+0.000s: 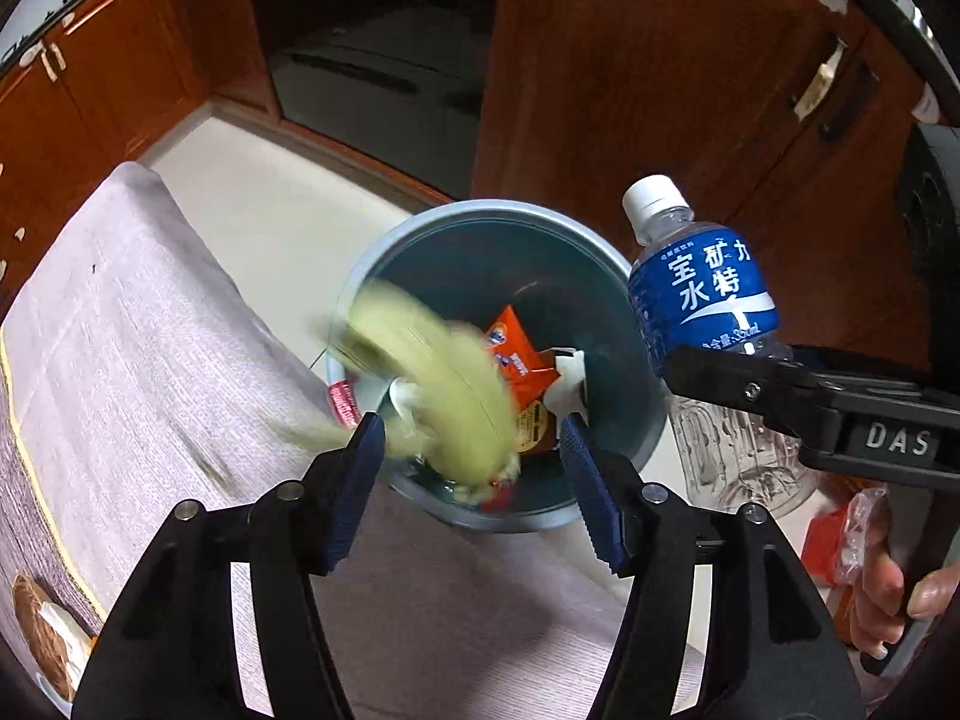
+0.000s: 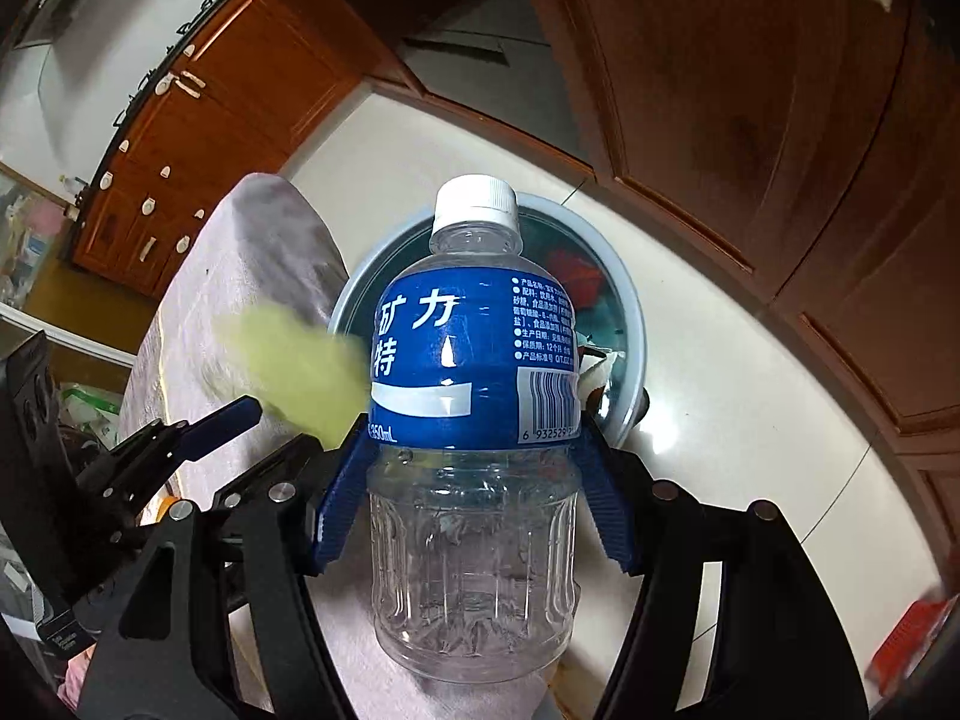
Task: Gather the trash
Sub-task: 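Carry the corn husks in the left tool while the right tool carries the bottle to the bin, then open the left tool over the bin while the right tool releases the bottle into it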
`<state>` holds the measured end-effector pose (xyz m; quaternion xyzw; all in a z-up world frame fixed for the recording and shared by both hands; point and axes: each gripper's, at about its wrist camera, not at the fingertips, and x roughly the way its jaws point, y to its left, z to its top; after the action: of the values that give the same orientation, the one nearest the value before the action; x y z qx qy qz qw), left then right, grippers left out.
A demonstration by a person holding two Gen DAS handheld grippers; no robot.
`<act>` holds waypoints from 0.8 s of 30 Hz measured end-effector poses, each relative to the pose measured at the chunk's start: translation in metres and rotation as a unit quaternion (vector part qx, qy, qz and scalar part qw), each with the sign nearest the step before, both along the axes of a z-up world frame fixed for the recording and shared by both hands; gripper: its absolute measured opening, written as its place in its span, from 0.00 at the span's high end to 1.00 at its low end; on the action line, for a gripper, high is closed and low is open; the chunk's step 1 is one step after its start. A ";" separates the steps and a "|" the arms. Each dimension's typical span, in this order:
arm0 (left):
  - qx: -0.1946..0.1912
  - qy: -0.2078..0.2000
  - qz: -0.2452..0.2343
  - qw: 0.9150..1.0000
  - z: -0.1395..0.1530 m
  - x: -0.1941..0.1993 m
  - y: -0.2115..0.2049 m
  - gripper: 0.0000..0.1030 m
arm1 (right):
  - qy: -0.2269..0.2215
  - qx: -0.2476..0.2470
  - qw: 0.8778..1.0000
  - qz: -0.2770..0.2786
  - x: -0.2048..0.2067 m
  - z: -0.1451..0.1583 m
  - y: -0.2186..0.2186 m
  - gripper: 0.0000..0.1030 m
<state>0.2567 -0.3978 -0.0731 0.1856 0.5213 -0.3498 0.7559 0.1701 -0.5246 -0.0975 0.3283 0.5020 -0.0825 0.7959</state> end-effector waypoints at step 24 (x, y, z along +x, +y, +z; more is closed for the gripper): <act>-0.040 0.007 0.037 0.998 0.030 -0.003 0.052 0.36 | 0.022 0.000 0.999 -0.035 0.018 -0.011 0.007 0.17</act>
<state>0.2540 -0.3461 -0.0431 0.1329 0.5188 -0.3436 0.7714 0.1877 -0.5174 -0.1084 0.3440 0.5080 -0.1174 0.7809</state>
